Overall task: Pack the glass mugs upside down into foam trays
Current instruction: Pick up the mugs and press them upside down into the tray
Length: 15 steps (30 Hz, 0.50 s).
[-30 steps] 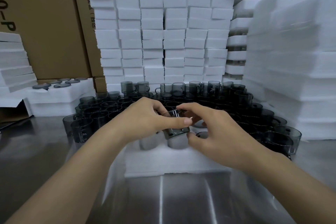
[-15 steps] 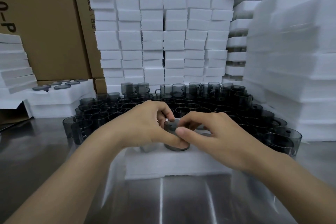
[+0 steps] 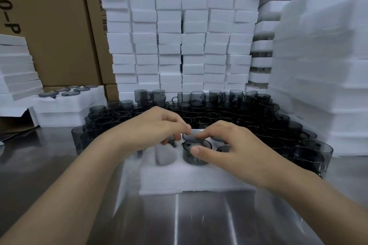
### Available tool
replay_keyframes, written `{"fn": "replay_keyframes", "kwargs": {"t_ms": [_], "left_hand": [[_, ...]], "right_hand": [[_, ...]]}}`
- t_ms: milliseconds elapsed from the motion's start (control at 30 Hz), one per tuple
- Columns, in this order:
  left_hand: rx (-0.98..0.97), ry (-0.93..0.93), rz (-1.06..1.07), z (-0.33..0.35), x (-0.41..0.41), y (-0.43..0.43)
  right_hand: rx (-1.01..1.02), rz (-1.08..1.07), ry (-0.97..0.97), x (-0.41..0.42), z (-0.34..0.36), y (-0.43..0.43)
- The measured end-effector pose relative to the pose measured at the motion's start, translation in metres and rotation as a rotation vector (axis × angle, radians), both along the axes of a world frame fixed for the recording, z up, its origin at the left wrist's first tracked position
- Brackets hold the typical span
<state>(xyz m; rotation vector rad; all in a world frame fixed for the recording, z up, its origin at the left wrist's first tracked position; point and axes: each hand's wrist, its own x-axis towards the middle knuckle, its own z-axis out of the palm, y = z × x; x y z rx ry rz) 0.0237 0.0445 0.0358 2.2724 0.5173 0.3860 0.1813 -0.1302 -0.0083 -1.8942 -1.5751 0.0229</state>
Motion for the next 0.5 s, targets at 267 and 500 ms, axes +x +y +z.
{"fn": "replay_keyframes", "kwargs": {"t_ms": [267,500], "left_hand": [[0.106,-0.233,0.047,-0.02,0.019,-0.008],[0.494,0.063,-0.019,-0.042,0.033,-0.023]], "right_hand": [[-0.111,-0.018,-0.018,-0.002,-0.001,0.004],[0.167,-0.147,0.25,0.03,0.022,-0.01]]}}
